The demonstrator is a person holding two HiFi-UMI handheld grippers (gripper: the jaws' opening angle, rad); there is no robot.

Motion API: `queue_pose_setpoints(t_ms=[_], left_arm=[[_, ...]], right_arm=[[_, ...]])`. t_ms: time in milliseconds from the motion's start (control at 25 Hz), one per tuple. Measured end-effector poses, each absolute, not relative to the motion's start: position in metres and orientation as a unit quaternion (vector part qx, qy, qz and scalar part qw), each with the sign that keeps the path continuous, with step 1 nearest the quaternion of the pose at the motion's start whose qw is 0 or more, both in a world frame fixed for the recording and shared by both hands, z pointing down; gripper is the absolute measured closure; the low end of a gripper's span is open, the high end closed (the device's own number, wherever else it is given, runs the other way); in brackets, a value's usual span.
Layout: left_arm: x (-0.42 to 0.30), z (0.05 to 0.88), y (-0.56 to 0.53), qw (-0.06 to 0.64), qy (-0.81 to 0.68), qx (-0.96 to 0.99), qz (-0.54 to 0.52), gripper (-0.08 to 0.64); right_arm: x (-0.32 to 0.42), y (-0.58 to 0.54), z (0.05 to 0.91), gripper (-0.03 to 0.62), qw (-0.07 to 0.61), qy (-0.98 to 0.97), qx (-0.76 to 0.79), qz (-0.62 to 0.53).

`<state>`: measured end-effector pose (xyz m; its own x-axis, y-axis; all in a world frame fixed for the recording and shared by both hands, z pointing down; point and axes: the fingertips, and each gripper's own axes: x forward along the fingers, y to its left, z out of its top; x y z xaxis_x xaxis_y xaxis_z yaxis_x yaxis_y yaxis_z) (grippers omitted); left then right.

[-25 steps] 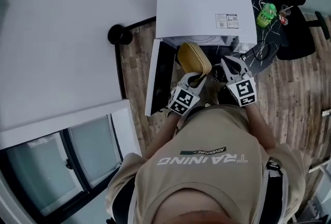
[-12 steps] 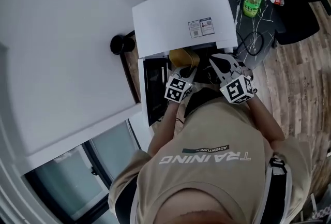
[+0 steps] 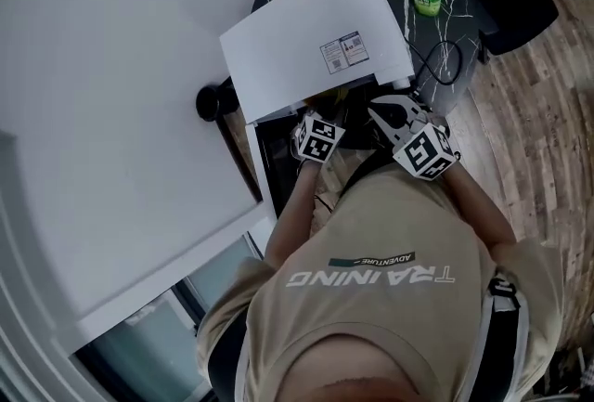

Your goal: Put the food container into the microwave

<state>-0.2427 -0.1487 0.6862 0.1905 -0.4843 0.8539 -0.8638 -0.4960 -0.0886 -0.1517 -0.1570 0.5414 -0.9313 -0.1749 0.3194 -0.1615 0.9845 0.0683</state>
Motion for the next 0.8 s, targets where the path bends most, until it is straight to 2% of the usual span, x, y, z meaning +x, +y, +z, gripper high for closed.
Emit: queue_pose_setpoints(t_ms=[360,800], left_arm=[[-0.271,0.716,-0.172,0.103,-0.401,0.718,0.560,0.534],[-0.278,0.732,-0.186,0.096,-0.369,0.721,0.579,0.532]], right_arm=[[-0.149,-0.152,0.538,0.581,0.169,-0.977,0.126,0.007],[-0.148,-0.144,0.541,0.581,0.176,-0.971,0.160,0.011]])
